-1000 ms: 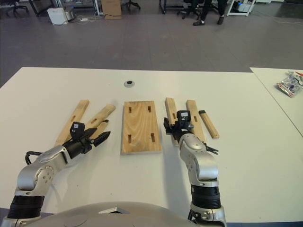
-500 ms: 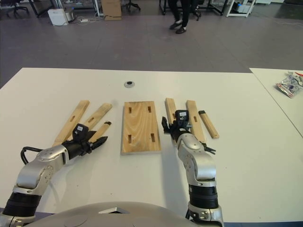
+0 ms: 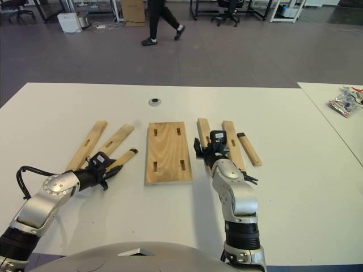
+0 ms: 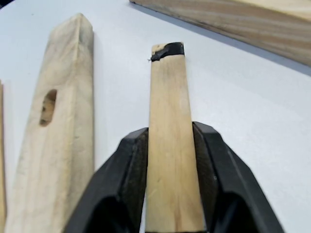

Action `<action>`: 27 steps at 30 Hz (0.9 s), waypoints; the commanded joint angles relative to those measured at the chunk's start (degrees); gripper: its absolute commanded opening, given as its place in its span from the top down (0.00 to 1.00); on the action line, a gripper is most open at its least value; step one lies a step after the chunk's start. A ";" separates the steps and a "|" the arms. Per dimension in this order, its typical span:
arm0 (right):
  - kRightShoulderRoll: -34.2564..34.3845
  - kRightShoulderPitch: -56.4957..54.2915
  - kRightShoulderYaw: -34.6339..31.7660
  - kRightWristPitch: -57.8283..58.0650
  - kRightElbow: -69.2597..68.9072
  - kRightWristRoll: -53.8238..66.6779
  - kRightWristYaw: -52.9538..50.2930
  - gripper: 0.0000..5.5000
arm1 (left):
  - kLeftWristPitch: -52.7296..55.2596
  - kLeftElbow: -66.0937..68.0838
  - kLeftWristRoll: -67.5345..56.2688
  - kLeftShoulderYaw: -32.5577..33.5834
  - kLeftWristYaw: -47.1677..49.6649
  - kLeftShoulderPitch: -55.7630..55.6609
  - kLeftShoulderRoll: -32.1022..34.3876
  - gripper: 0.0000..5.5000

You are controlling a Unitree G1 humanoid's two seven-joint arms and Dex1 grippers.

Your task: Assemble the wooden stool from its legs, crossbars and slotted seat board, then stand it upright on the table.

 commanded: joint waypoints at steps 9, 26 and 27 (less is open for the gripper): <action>1.13 -5.84 -2.45 -7.61 0.66 1.97 3.15 0.33 | 21.16 -4.17 -67.87 33.45 3.42 -13.16 -15.93 0.77; 2.99 -20.12 -3.63 -3.57 -7.85 12.72 5.23 0.33 | 6.73 -9.41 -64.59 23.98 19.22 -14.17 -18.80 0.77; 3.47 -22.52 -2.67 -1.90 -9.52 13.24 4.34 0.33 | 4.07 -9.34 -58.55 22.78 18.23 -14.13 -18.58 0.77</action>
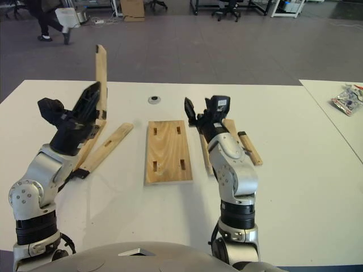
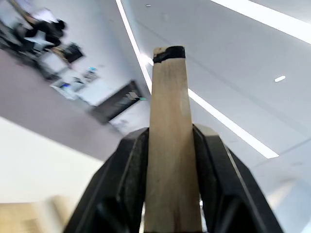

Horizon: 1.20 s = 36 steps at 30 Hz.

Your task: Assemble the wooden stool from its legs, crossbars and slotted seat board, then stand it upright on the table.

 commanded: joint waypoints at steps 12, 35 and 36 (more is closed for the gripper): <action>17.74 -16.44 -4.46 19.08 -1.54 24.68 -18.43 0.33 | -29.10 4.98 60.38 -17.41 -12.97 -4.82 2.08 0.77; 10.22 -18.92 1.03 10.85 0.61 43.98 -26.45 0.67 | -27.43 2.77 62.70 -20.35 -18.18 -2.71 -1.14 0.77; 10.03 -18.88 1.10 10.67 0.62 44.05 -26.62 0.71 | -27.36 2.74 62.69 -20.14 -18.11 -2.78 -1.12 0.77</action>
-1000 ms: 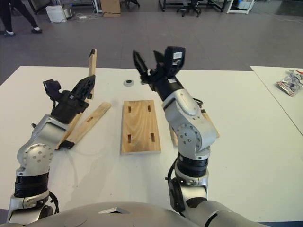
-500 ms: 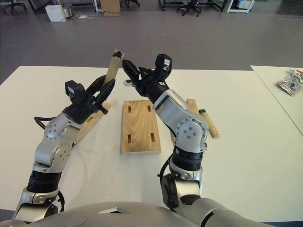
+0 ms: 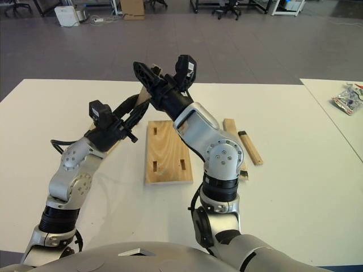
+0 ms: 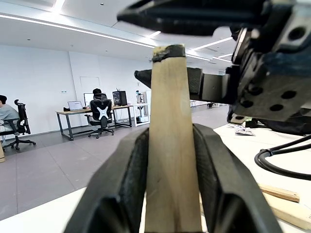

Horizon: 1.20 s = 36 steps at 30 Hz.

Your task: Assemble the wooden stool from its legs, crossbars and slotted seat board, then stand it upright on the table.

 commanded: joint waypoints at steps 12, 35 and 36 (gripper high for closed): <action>-3.07 -2.64 2.48 -0.27 0.34 -3.75 1.60 0.92 | 0.78 2.07 -0.97 5.71 -0.31 -1.02 0.44 0.77; -18.42 20.61 1.82 -20.79 7.57 -47.70 11.75 0.92 | 4.07 4.56 2.33 12.77 8.84 4.67 -1.10 0.60; -17.86 20.51 1.50 -20.86 8.08 -47.68 12.00 0.92 | 4.01 4.69 2.39 12.77 8.80 4.57 -1.14 0.60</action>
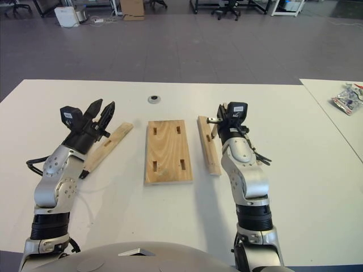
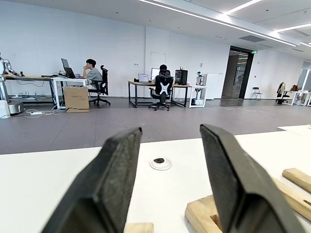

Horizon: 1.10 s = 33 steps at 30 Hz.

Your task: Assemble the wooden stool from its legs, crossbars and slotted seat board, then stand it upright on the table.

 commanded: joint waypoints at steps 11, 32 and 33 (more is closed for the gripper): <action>3.82 -0.77 -1.45 -0.21 4.32 -2.63 4.14 0.92 | -0.23 1.07 1.27 1.72 -0.32 -0.18 1.17 0.60; 2.26 13.86 3.36 -19.94 15.33 -6.12 23.31 0.92 | -3.90 0.78 2.04 1.39 -1.87 -0.05 1.21 0.60; 2.15 13.96 3.31 -21.00 16.42 -7.13 22.69 0.92 | -4.04 0.93 2.00 1.43 -1.96 -0.14 1.24 0.60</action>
